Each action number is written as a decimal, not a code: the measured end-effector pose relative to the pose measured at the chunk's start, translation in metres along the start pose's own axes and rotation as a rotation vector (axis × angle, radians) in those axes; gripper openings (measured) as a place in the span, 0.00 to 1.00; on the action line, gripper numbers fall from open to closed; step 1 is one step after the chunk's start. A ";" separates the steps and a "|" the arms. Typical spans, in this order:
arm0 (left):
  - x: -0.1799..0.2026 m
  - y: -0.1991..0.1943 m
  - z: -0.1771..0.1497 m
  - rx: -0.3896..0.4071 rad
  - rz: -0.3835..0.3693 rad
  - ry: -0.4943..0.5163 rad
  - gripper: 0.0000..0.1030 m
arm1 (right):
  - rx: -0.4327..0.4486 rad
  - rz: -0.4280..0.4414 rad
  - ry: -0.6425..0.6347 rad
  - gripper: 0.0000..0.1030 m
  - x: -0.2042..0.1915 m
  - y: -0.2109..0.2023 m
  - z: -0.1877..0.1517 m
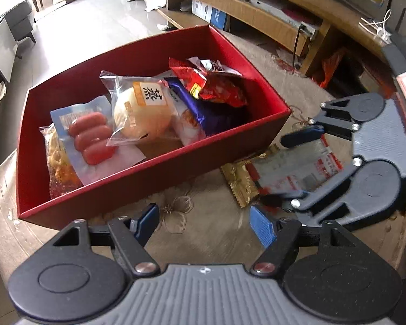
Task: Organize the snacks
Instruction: 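Open both grippers and withdraw them from the red box, then move the left gripper to the gold packet while the right gripper approaches the striped pack, then grasp the gold packet with the left gripper while the right gripper grasps the striped pack, then lift the gold packet and striped pack and carry both over the red box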
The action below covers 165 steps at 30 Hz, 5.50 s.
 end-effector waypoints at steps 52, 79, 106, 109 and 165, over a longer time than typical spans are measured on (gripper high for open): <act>0.113 0.025 -0.020 0.013 -0.126 0.443 0.76 | -0.067 -0.012 0.375 0.51 -0.007 -0.059 -0.115; 0.098 0.025 0.000 -0.034 0.055 0.132 0.69 | -0.063 -0.146 0.352 0.70 -0.025 -0.086 -0.143; 0.080 0.027 0.011 -0.054 0.034 -0.053 0.76 | -0.094 -0.287 0.426 0.63 -0.013 -0.077 -0.136; 0.089 0.044 0.011 -0.080 0.068 -0.049 0.75 | -0.107 -0.288 0.425 0.63 -0.013 -0.073 -0.140; 0.039 -0.028 -0.106 -0.079 0.134 -0.030 0.36 | -0.075 -0.323 0.403 0.50 -0.071 -0.063 -0.125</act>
Point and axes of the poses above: each gripper's, at about its wrist camera, not at the fingertips, and y roughly the way its jaws point, x to its right, z to its top, the point moved 8 cm from there along y, roughly the way its jaws point, and after that the axes turned 8 degrees about z, right-handed, at the moved point
